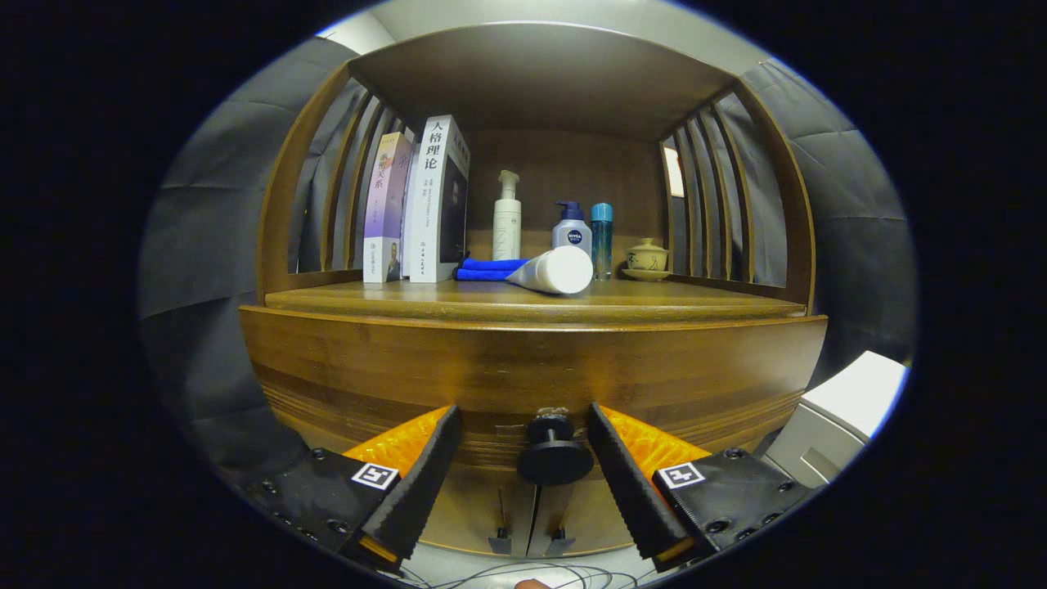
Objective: Pull open the drawer, take out the items inside it, and place them on the countertop above the cabinet.
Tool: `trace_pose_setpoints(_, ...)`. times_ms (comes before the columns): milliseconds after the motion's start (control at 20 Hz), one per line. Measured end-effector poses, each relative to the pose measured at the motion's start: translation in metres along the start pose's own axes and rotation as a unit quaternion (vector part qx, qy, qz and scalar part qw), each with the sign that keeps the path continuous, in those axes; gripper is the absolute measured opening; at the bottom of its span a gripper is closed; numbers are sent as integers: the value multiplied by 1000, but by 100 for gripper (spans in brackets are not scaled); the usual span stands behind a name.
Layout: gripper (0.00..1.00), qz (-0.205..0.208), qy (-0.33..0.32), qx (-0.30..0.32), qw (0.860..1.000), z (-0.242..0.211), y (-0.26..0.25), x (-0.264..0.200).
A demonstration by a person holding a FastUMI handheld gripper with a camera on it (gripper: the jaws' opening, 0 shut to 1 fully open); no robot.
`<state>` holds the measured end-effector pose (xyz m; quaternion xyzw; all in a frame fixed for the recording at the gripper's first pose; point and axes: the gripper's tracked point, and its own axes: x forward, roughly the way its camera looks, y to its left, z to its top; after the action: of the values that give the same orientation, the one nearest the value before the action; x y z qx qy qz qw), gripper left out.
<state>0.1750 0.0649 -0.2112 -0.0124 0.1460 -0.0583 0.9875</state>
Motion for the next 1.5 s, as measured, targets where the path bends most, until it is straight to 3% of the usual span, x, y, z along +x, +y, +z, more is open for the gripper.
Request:
trace_pose_setpoints(550,98,6,-16,-7,1000,-5,1,9)
trace_pose_setpoints(1150,98,65,-99,1,993,97,-30,-145)
trace_pose_setpoints(1500,99,75,-95,21,992,107,-61,-203)
